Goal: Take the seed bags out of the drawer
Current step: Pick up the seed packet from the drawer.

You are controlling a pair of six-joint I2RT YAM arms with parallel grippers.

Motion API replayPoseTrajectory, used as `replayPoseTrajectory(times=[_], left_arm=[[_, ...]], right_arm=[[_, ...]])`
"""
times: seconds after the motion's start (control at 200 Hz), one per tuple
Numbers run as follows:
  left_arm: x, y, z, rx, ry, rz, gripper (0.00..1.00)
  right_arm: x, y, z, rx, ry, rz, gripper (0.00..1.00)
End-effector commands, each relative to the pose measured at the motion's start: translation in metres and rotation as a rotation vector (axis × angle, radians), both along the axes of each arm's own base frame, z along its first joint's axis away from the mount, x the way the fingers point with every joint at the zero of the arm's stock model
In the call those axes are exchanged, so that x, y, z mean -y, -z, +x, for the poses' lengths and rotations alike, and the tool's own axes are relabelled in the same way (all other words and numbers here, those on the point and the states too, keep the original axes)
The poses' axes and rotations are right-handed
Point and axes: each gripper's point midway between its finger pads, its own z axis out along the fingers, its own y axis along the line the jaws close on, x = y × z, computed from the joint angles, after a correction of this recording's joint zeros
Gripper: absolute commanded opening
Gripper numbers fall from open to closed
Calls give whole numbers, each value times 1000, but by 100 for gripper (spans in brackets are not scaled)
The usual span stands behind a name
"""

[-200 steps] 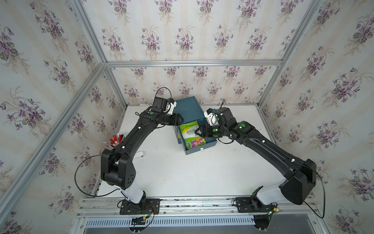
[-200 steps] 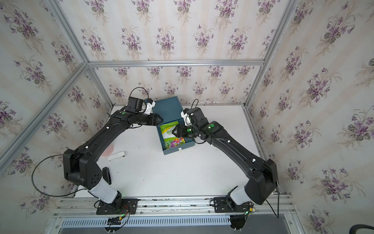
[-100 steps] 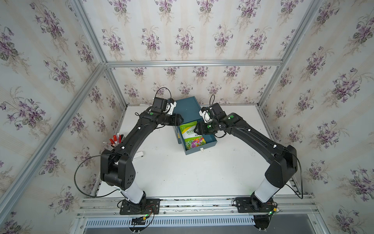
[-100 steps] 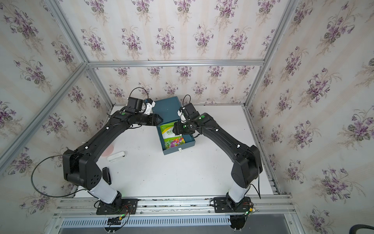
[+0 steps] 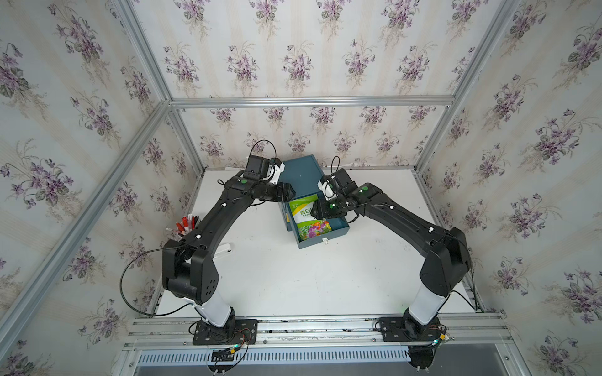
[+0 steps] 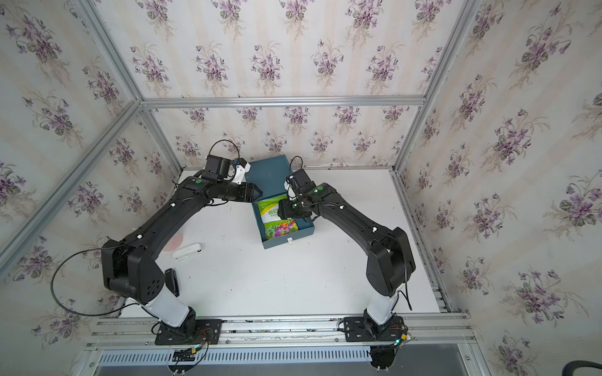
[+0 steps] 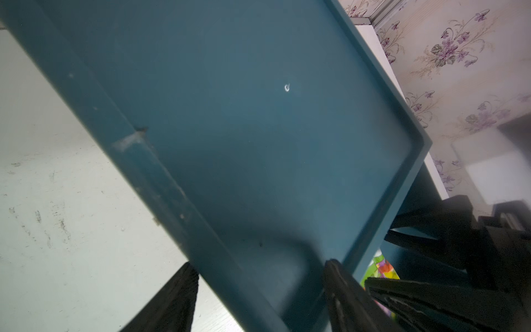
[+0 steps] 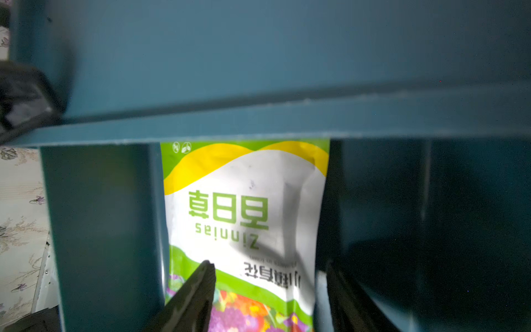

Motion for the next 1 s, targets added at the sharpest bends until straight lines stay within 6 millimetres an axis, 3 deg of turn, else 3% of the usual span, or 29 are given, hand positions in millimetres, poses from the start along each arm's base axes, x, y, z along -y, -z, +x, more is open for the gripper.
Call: replayPoseTrajectory(times=[0.0, 0.395, 0.994], left_arm=[[-3, 8, -6, -32, 13, 32, 72], [-2, 8, -6, -33, 16, 29, 72], [-3, 10, -7, -40, 18, 34, 72]], right_arm=[[-3, -1, 6, 21, 2, 2, 64], [-17, 4, -3, -33, -34, 84, 45], [-21, 8, -3, -43, -31, 108, 0]])
